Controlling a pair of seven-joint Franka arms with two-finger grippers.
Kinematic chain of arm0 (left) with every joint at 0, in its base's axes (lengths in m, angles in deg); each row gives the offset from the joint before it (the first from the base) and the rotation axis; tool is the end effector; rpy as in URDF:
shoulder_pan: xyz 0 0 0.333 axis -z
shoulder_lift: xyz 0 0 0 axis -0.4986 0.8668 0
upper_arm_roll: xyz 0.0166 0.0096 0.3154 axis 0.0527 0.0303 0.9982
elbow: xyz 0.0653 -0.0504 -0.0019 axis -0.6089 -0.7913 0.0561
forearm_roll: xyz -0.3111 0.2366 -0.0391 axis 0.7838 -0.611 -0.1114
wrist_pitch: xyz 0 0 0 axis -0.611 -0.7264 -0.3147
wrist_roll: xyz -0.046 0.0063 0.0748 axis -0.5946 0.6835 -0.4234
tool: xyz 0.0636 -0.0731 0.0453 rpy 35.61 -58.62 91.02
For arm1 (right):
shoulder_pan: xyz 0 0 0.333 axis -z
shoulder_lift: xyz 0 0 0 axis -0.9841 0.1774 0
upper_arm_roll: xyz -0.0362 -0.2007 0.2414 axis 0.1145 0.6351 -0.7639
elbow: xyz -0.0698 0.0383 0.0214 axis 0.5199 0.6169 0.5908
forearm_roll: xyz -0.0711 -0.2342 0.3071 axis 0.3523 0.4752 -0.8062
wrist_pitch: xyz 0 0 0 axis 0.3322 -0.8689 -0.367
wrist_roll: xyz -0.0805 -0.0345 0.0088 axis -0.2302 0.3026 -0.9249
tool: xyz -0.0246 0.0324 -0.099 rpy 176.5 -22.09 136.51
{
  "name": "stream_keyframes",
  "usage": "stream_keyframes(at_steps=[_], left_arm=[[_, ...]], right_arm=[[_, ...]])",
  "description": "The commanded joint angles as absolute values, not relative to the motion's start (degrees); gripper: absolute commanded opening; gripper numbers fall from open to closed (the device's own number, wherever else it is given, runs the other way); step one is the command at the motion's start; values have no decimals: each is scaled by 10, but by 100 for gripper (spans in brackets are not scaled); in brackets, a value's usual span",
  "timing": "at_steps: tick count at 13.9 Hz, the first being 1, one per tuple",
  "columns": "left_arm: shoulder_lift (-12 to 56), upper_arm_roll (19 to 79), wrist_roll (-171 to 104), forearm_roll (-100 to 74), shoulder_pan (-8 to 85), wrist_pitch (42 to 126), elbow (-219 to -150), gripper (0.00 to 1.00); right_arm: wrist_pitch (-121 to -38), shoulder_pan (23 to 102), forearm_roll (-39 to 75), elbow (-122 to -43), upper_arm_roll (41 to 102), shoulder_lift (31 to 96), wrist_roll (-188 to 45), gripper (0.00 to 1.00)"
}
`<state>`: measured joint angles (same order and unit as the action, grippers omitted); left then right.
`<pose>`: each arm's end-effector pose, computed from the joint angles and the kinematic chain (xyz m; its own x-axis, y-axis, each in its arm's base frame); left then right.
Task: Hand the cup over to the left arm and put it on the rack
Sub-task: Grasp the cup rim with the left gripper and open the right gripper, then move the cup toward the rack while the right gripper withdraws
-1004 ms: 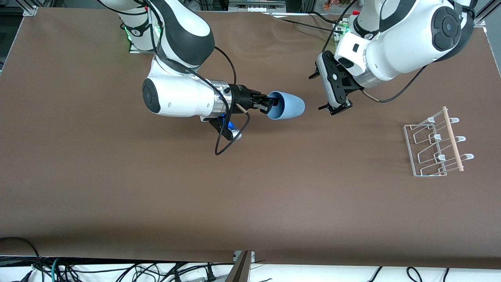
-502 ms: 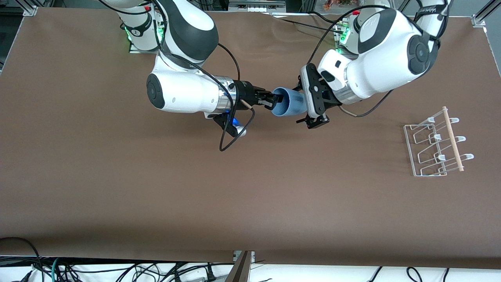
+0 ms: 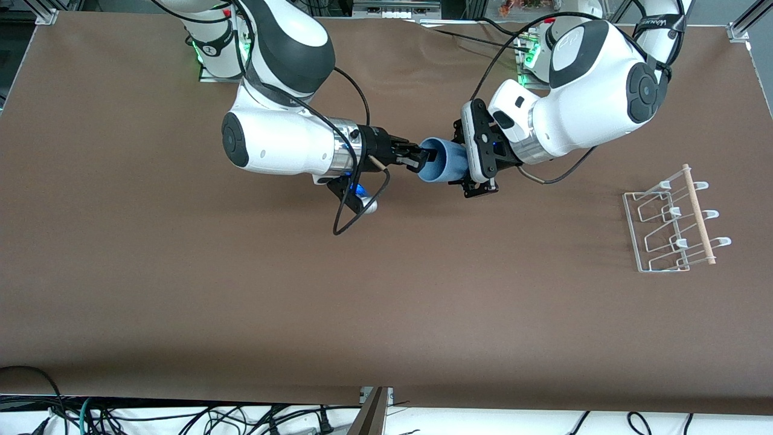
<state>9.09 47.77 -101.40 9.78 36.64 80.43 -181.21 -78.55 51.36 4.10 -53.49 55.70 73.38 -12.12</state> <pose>0.5633 -0.2983 0.4969 0.2771 -0.8195 0.5017 -0.9541 -0.1730 0.2443 0.5741 0.4770 0.4875 0.7192 -0.2601 -0.6443 -0.6511 -0.5759 -0.4944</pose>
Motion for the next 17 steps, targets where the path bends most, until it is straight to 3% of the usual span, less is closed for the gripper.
stream_keyframes(at_steps=[1, 2, 5, 7, 12, 17], left_arm=[[91, 477, -1033, 111, 361, 810, -1813, 9], [91, 477, -1033, 111, 359, 807, -1812, 9], [90, 478, -1033, 110, 354, 785, -1809, 9], [89, 478, -1033, 109, 354, 781, -1809, 9], [84, 485, -1028, 72, 328, 720, -1806, 8], [86, 483, -976, -151, 313, 667, -1810, 1]], right_arm=[[-774, 518, 30, -517, 555, 740, -124, 0], [-773, 524, 30, -517, 554, 739, -126, 0], [-765, 552, 15, -517, 555, 733, -133, 41], [-759, 568, 15, -517, 556, 718, -130, 97], [-643, 676, 34, -517, 564, 688, -158, 99], [-474, 807, 78, -517, 593, 645, -278, 99]])
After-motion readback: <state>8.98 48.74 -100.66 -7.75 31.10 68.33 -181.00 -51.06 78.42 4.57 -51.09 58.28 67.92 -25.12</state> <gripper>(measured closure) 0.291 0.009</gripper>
